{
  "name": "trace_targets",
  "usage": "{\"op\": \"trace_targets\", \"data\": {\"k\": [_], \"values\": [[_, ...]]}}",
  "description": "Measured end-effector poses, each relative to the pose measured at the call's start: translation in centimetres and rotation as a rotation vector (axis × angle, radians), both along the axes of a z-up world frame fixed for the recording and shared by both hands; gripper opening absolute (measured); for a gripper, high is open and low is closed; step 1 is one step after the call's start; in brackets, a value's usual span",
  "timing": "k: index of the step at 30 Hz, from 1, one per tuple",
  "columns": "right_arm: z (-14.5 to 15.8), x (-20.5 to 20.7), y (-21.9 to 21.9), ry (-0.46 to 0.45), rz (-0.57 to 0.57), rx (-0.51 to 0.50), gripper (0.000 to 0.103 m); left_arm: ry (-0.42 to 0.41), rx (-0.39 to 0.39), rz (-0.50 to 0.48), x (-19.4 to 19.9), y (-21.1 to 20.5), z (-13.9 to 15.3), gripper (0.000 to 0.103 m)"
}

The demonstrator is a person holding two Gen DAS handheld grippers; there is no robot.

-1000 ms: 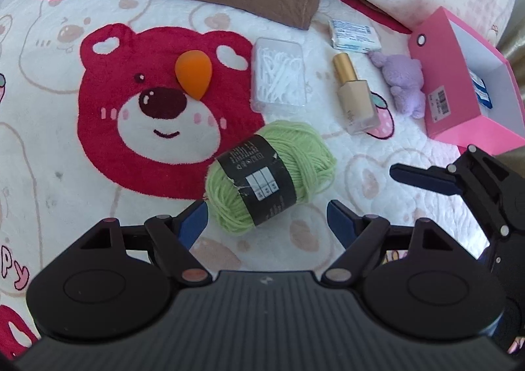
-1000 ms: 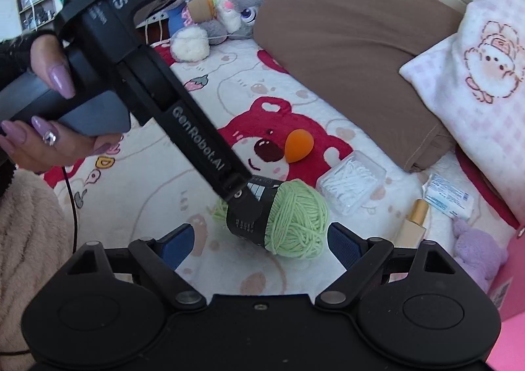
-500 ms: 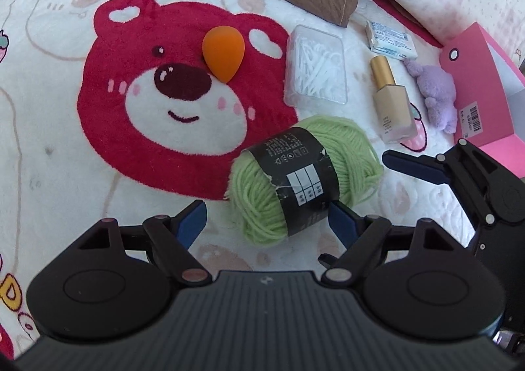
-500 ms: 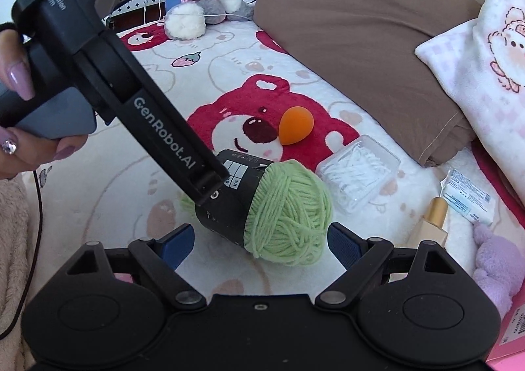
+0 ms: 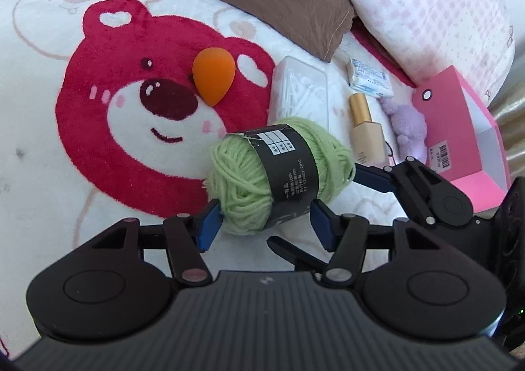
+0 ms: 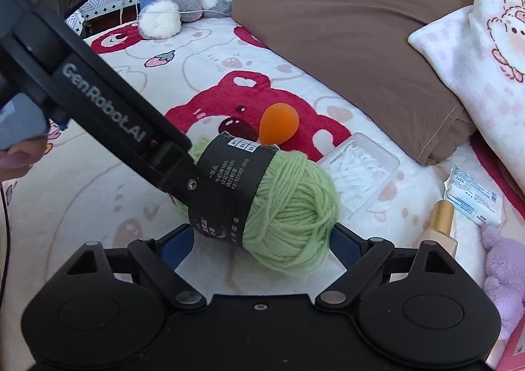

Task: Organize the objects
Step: 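Close the left gripper around the green yarn skein, then carry the yarn skein with the left gripper into the pink box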

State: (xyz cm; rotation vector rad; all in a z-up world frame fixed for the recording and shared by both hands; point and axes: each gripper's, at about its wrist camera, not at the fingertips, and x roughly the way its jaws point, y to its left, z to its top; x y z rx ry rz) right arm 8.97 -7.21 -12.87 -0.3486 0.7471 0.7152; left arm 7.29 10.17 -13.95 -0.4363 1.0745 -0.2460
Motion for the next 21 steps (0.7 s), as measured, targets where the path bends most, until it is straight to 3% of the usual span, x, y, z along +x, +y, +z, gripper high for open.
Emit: {"op": "trace_targets", "data": {"k": [5, 7, 13, 21], "values": [[0.3, 1.1, -0.6, 0.05, -0.055, 0.096, 0.091, -0.083, 0.075, 0.059, -0.3, 0.6, 1.0, 0.057], [0.0, 1.4, -0.6, 0.053, -0.061, 0.089, 0.091, -0.084, 0.059, 0.084, 0.0, 1.2, 0.7, 0.061], [-1.5, 1.5, -0.4, 0.078, -0.086, 0.095, 0.091, -0.036, -0.105, 0.136, 1.2, 2.7, -1.2, 0.062], [-1.5, 0.5, 0.1, 0.027, -0.067, 0.087, 0.086, -0.126, -0.123, 0.129, 1.1, 2.0, -1.5, 0.056]]}}
